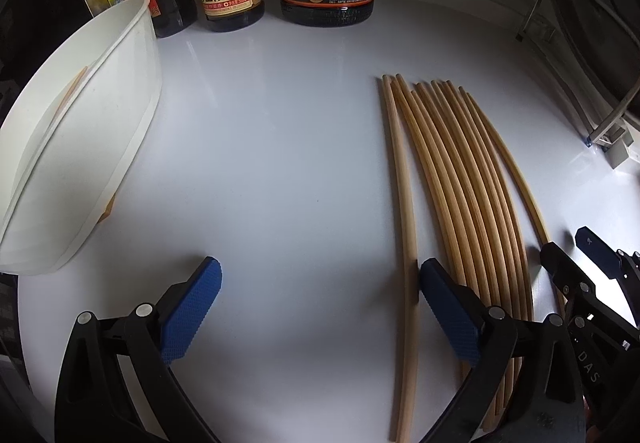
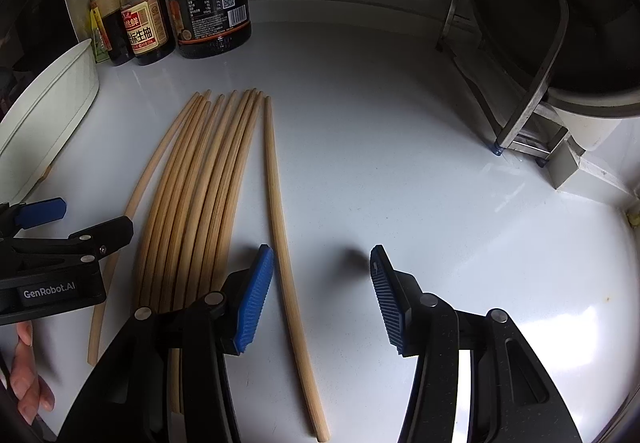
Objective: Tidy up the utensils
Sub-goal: 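Close the right tool on a chopstick while the left tool grasps another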
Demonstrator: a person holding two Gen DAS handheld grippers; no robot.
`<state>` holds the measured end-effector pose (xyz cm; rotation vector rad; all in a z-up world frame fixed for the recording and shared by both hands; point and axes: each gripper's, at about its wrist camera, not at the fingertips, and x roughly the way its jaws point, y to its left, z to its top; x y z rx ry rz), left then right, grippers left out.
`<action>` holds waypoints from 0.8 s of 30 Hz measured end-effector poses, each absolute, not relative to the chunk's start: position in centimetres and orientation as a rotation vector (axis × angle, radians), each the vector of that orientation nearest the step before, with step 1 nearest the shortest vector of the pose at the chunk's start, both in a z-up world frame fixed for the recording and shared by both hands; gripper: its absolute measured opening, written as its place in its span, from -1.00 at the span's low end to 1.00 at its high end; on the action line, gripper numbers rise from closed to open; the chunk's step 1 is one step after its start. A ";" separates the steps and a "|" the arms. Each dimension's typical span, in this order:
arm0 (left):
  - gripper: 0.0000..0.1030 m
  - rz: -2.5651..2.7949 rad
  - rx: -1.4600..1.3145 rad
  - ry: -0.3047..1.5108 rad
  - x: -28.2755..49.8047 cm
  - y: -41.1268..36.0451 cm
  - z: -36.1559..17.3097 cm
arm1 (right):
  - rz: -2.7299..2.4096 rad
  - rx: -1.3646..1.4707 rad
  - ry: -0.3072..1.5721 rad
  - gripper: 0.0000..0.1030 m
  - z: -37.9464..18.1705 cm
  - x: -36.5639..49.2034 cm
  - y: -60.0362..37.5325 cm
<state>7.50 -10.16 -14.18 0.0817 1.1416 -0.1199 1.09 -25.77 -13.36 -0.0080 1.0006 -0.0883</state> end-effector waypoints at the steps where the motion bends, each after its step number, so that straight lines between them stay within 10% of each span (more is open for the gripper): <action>1: 0.90 -0.120 0.082 1.139 7.6 -10.2 -14.2 | -0.084 -0.012 0.998 -0.06 -13.4 1.2 -25.7; 9: 0.53 -0.158 0.100 1.102 7.4 -10.8 -13.8 | -0.024 -0.026 0.991 -0.49 -13.3 1.2 -24.8; 16: -0.78 -0.198 0.109 1.090 7.0 -11.2 -13.0 | 0.000 -0.041 1.000 -0.88 -13.4 1.3 -23.9; 24: -0.86 -0.272 0.077 1.127 6.6 -10.9 -12.3 | -0.008 0.053 0.998 -0.89 -12.8 1.0 -24.7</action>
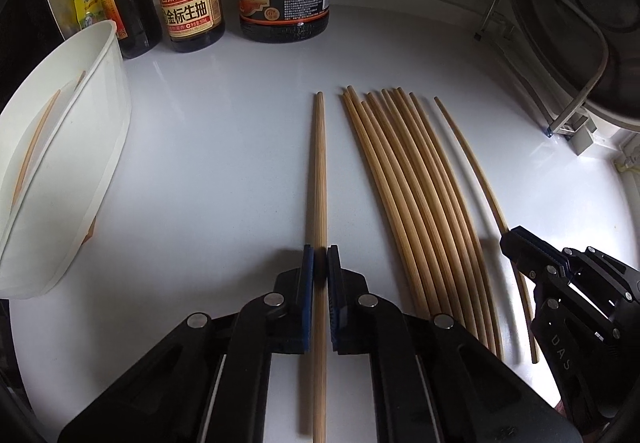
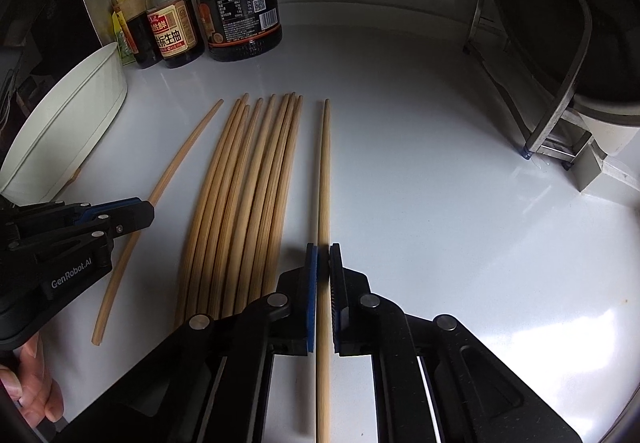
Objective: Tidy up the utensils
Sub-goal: 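Carry both chopsticks into the basin and open both tools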
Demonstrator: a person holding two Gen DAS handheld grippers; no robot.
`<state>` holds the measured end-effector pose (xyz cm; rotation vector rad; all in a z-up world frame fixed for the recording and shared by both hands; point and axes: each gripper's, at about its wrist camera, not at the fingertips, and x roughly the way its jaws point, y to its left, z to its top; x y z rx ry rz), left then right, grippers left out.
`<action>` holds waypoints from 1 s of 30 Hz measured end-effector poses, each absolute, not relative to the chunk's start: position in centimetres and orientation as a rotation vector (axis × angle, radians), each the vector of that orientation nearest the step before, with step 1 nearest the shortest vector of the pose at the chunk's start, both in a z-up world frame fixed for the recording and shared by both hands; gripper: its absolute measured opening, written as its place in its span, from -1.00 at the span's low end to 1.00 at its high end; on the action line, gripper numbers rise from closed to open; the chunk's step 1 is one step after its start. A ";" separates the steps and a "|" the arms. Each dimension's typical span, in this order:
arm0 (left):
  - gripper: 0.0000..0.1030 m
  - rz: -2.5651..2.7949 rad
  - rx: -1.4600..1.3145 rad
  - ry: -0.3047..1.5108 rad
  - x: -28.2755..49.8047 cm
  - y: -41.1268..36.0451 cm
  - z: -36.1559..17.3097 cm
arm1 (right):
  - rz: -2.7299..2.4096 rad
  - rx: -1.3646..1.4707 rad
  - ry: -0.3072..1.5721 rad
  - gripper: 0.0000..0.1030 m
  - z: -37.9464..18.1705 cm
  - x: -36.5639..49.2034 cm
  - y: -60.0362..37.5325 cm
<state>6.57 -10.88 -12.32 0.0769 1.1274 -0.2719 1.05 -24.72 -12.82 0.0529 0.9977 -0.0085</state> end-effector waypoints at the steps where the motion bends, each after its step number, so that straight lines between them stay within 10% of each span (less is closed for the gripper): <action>1: -0.86 -0.282 0.073 1.129 6.6 -10.9 -12.0 | -0.011 0.062 0.993 -0.89 -12.4 1.0 -24.8; 18: -0.86 -0.218 0.004 0.973 9.8 2.8 0.3 | 0.159 0.095 0.857 -0.88 -0.4 6.7 -12.7; 30: -0.86 -0.027 -0.058 1.036 15.5 17.5 -1.9 | 0.381 0.068 0.972 -0.89 -3.1 15.8 3.5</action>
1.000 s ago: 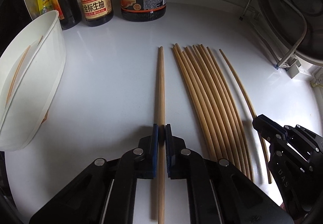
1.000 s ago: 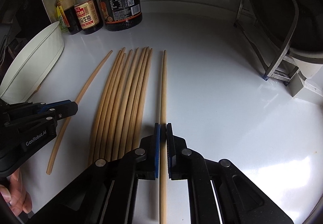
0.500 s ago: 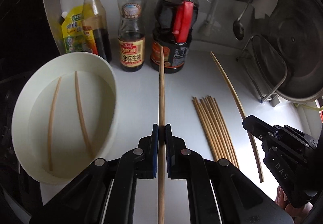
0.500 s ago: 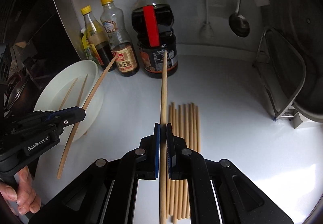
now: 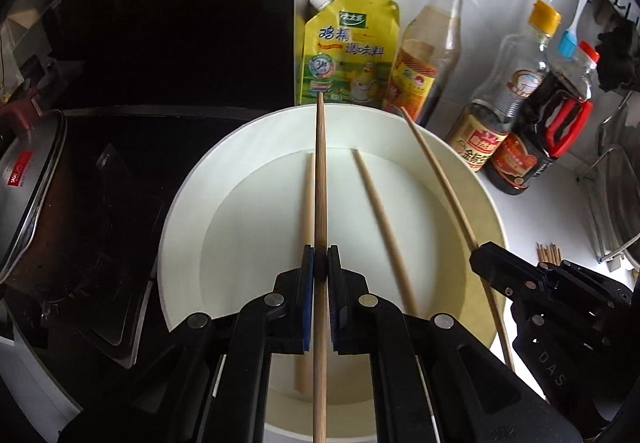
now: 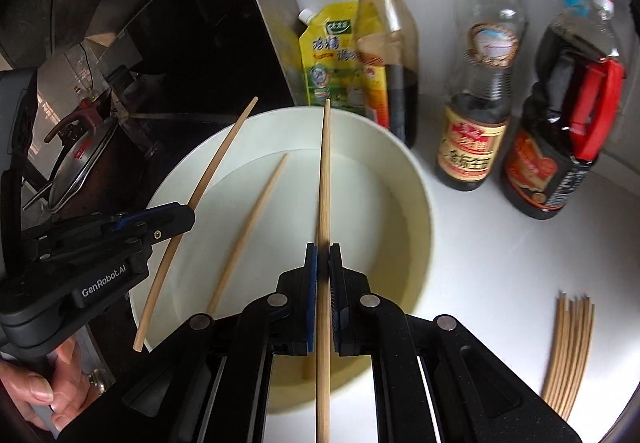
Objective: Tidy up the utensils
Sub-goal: 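Carry both chopsticks into the basin and open both tools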
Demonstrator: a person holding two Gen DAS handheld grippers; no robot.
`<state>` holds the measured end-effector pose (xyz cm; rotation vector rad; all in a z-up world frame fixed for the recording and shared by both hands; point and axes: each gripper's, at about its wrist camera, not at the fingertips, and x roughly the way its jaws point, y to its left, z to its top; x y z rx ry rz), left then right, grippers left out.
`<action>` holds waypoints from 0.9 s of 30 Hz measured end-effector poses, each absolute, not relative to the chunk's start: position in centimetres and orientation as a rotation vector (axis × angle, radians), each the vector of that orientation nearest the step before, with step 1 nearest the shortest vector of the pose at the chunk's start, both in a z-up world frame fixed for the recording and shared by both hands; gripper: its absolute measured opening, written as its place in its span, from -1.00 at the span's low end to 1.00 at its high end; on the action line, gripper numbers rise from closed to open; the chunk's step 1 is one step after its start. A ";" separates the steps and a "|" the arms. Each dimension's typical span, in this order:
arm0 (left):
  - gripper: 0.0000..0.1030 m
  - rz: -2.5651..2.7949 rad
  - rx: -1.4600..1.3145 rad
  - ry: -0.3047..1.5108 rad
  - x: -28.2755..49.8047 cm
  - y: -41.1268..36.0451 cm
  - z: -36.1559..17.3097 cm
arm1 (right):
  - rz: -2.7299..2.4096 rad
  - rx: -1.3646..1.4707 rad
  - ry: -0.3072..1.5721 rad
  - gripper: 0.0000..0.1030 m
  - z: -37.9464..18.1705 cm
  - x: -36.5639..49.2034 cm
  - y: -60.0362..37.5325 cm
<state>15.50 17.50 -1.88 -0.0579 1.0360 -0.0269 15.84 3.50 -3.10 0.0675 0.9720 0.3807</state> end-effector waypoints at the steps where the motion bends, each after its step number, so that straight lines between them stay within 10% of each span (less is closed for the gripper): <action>1: -0.86 -0.026 -0.055 1.047 15.9 17.9 -2.4 | 0.383 0.070 0.991 -0.89 -3.7 16.4 4.3; 18: -0.84 -0.084 -0.073 1.180 18.5 18.7 -8.8 | 0.305 0.063 1.123 -0.88 -8.6 19.1 7.7; 27: 0.10 -0.039 -0.069 1.131 17.9 19.7 -7.5 | 0.280 0.049 1.088 -0.62 -7.7 18.6 7.1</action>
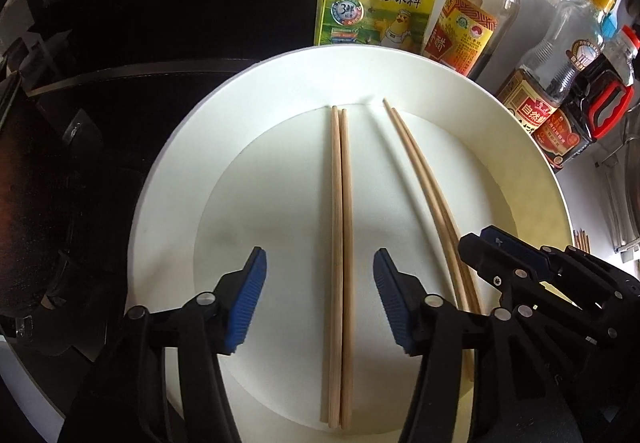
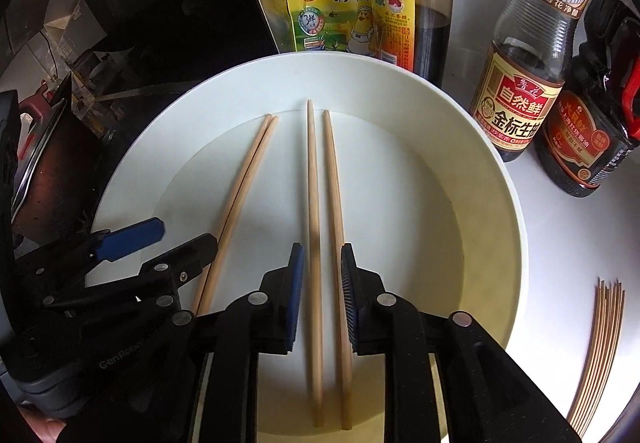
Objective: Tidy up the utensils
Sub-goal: 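Carry both chopsticks into the basin and open both tools, then lift both open tools out of the basin toward the chopstick row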
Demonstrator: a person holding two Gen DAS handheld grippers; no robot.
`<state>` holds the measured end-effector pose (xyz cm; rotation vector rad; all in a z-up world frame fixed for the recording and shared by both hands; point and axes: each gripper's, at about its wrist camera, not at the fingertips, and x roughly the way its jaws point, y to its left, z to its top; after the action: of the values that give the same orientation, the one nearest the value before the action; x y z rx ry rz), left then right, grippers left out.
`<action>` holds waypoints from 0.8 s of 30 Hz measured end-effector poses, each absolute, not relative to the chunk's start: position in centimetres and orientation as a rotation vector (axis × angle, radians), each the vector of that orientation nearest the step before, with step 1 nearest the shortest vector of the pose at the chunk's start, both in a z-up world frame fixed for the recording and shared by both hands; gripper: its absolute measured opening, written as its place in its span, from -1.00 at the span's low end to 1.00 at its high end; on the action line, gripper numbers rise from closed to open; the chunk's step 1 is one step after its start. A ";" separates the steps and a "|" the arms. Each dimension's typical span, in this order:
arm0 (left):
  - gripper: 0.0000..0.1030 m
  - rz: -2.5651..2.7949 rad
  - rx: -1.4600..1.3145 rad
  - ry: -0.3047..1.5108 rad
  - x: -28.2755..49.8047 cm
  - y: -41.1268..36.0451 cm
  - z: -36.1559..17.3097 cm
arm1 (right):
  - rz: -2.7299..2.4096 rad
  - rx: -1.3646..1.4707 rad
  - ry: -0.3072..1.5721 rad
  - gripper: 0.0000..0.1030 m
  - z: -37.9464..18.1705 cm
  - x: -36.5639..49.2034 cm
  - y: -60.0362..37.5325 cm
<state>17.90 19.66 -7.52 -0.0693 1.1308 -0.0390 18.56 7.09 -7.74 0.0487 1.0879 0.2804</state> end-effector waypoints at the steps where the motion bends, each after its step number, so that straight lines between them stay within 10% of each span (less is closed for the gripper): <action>1: 0.10 -0.034 -0.070 1.127 17.8 19.8 -7.3 | 0.278 0.048 1.084 -0.62 -7.6 18.4 7.0; 24: 0.50 -0.028 -0.034 0.992 9.9 16.5 -1.6 | 0.287 0.008 0.965 -0.36 -2.2 8.6 2.6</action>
<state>9.87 16.50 -1.56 -0.0336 0.9922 -0.0277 8.59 2.61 -2.23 0.0078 0.9649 0.2869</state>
